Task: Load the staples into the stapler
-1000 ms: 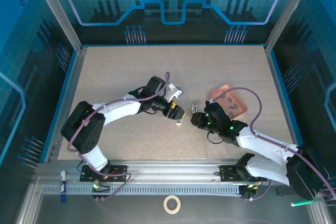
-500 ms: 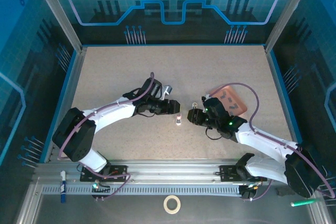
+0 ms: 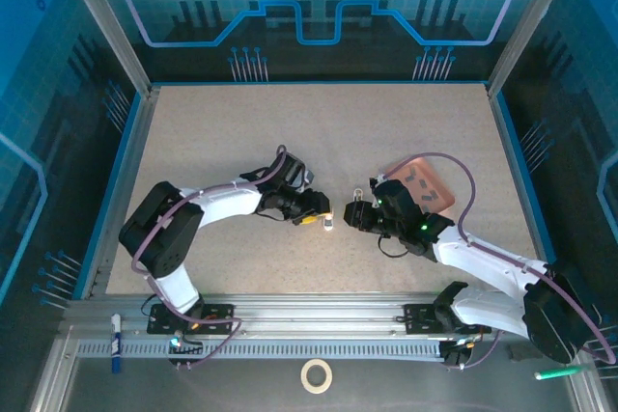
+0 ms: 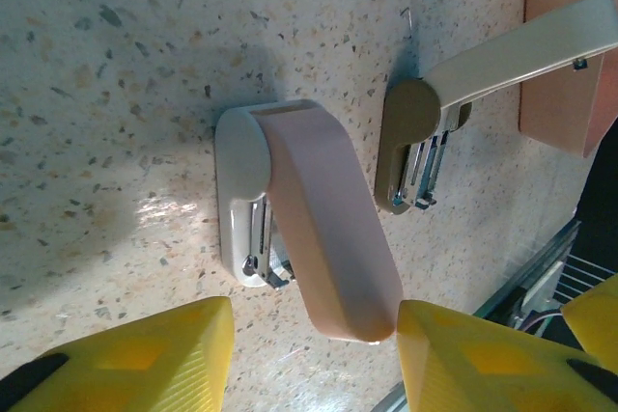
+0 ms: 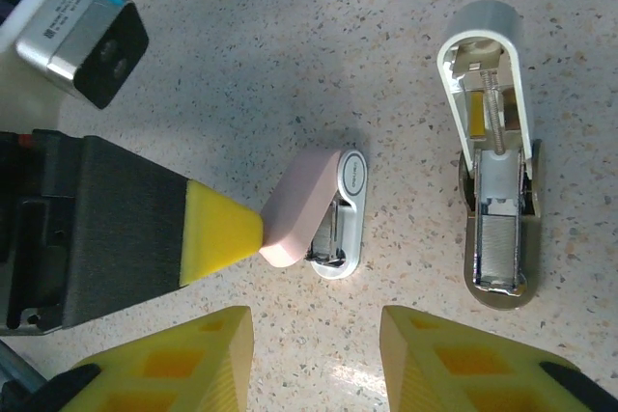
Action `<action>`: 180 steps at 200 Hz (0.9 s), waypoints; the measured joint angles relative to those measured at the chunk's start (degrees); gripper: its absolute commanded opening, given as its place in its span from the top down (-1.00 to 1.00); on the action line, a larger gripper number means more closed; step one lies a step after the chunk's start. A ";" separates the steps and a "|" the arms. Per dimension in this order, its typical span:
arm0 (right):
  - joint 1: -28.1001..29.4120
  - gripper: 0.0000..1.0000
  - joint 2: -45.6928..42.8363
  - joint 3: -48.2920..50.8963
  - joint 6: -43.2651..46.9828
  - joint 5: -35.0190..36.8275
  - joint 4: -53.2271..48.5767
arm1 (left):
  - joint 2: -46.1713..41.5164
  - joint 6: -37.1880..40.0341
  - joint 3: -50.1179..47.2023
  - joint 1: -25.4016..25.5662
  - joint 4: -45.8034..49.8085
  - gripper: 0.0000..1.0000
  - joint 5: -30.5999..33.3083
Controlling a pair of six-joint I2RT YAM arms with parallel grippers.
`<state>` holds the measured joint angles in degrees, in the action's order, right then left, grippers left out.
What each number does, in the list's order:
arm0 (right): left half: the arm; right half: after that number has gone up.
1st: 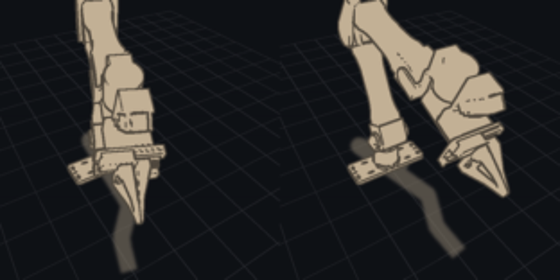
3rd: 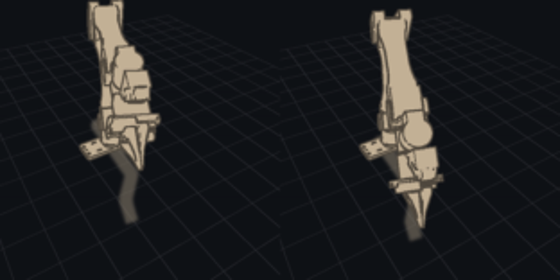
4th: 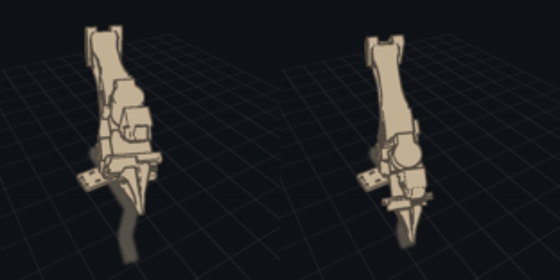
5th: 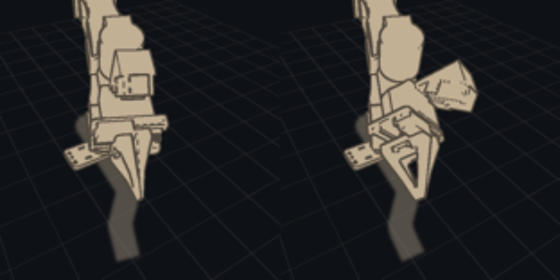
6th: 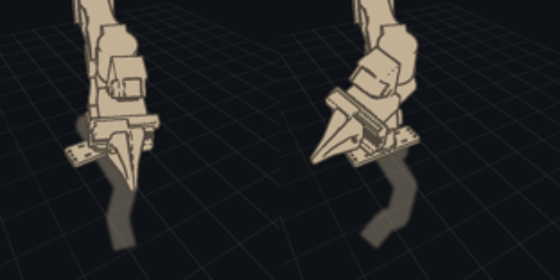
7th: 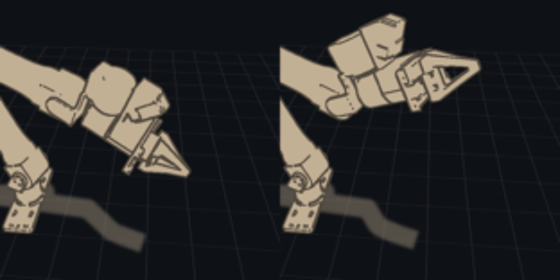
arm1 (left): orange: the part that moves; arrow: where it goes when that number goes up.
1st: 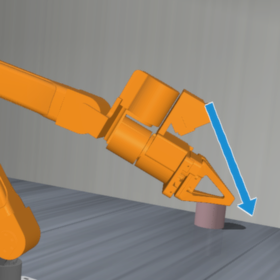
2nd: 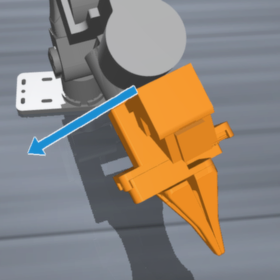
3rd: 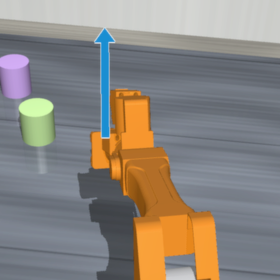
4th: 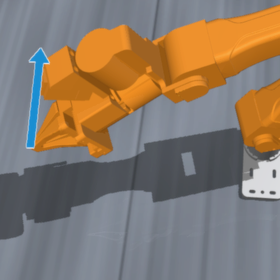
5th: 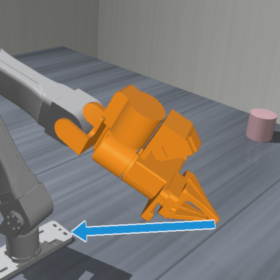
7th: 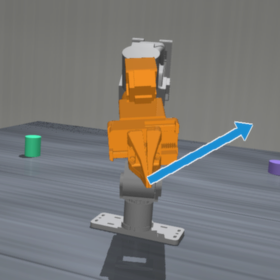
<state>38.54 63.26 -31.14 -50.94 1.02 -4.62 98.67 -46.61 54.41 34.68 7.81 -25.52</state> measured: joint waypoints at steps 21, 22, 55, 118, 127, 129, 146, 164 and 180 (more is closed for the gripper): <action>0.00 0.18 0.00 0.52 -0.02 0.00 -0.07 | 0.74 -0.81 -0.02 0.00 -1.36 0.08 -0.98; 0.00 0.18 0.00 0.55 -0.02 0.00 -0.07 | 0.76 -0.87 -0.02 0.00 -1.42 0.08 -1.01; 0.00 0.18 -0.04 0.72 -0.02 0.00 -0.07 | 1.20 -1.49 -0.76 0.00 -2.62 0.12 -1.11; -0.11 0.18 -0.04 1.57 -0.04 0.02 0.00 | 3.52 0.26 -0.92 0.00 -2.32 0.18 -1.14; -0.17 0.18 -0.04 1.57 -0.04 0.00 0.00 | 3.82 0.70 -0.83 0.00 -2.36 0.19 -1.44; -0.22 0.18 -0.04 1.57 -0.04 0.00 0.00 | 3.85 0.79 -0.79 -0.02 -2.34 0.19 -1.44; -0.42 0.18 -0.04 1.60 -0.09 0.02 0.02 | 4.39 2.05 -0.26 -0.02 -2.12 0.24 -1.79; -0.48 0.18 -0.04 1.90 -0.24 0.00 0.20 | 5.01 3.32 0.35 -0.02 -2.14 0.28 -2.40; -0.52 0.18 -0.04 2.14 -0.26 0.00 0.22 | 5.84 4.26 1.03 -0.02 -2.12 0.30 -2.82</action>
<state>38.02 63.22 -28.99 -51.20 1.02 -4.40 104.51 -42.35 55.44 34.65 5.69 -28.34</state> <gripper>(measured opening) 0.410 0.359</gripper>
